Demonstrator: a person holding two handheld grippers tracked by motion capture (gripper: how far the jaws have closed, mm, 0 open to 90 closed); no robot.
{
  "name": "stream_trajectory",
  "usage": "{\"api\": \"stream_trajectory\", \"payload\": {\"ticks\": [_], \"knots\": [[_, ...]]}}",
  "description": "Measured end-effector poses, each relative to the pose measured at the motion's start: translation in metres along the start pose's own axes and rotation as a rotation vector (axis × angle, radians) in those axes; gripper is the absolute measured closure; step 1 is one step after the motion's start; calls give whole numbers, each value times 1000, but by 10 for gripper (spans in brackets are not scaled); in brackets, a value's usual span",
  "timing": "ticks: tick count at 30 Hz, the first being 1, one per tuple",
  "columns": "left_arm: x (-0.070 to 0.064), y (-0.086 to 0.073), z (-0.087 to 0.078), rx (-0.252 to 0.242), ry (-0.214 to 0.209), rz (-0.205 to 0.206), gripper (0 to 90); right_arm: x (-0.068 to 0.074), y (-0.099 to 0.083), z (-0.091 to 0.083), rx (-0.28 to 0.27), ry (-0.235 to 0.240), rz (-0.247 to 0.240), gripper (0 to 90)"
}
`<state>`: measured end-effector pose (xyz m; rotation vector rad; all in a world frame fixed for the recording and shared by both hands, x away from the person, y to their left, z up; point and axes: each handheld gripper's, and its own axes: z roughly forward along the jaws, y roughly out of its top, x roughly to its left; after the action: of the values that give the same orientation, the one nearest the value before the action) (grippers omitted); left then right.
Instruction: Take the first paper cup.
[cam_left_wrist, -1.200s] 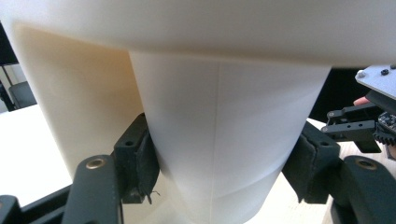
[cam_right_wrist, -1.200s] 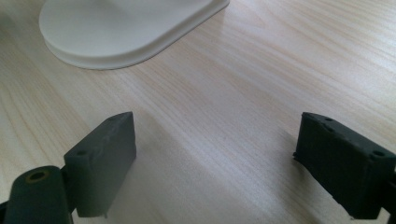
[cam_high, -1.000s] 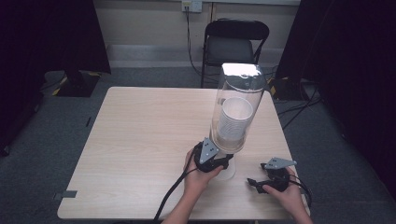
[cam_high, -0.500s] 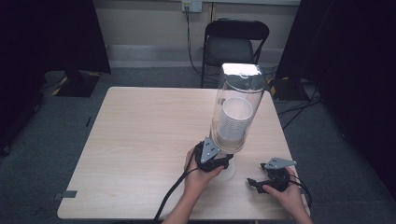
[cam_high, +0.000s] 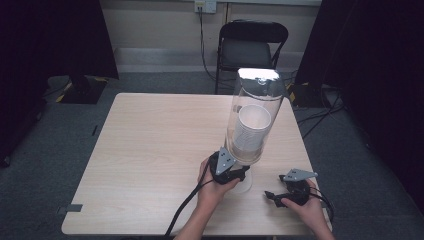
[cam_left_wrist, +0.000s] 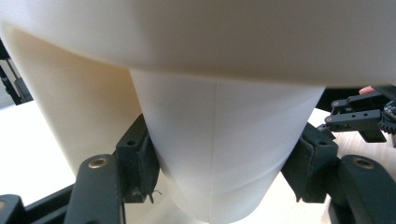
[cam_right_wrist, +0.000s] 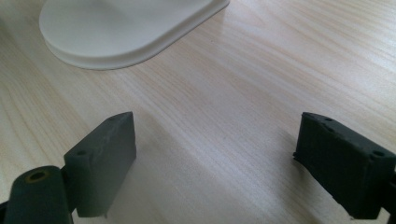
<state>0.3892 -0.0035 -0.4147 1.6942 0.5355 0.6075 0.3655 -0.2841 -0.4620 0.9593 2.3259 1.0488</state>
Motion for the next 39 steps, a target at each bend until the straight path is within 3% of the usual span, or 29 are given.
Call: {"api": "stream_trajectory", "payload": {"ticks": [14, 21, 28, 29, 30, 31, 32, 33, 34, 35, 39], "knots": [[-2, -5, 1, -29, 16, 4, 365, 0, 0, 0, 0, 0, 0, 116], [-2, -3, 1, -14, 15, 1, 365, 1, 1, 1, 0, -10, 9, 117], [-3, -3, 2, -16, 19, 25, 365, 1, 2, 2, -2, -31, 30, 126], [-4, -3, 2, 67, 33, 51, 366, 0, 3, 2, -3, -33, 30, 125], [-6, -12, 7, 332, 81, 159, 387, 1, 3, 3, -2, -34, 32, 125], [-4, -30, 9, 461, 95, 208, 356, 1, 3, 3, -1, -34, 32, 124], [4, -46, 3, 331, 60, -73, 359, 0, 3, 3, -2, -32, 32, 124], [4, -46, 0, 304, 69, -66, 361, 1, 2, 2, -2, -32, 29, 124], [2, -45, 1, 245, 22, 42, 356, 1, 2, 2, -2, -30, 28, 124], [-1, -43, 2, 219, -10, 70, 351, 1, 2, 2, -1, -28, 28, 124], [-3, -45, -1, 263, -71, 23, 343, 0, 1, 1, -1, -26, 24, 123]]}}
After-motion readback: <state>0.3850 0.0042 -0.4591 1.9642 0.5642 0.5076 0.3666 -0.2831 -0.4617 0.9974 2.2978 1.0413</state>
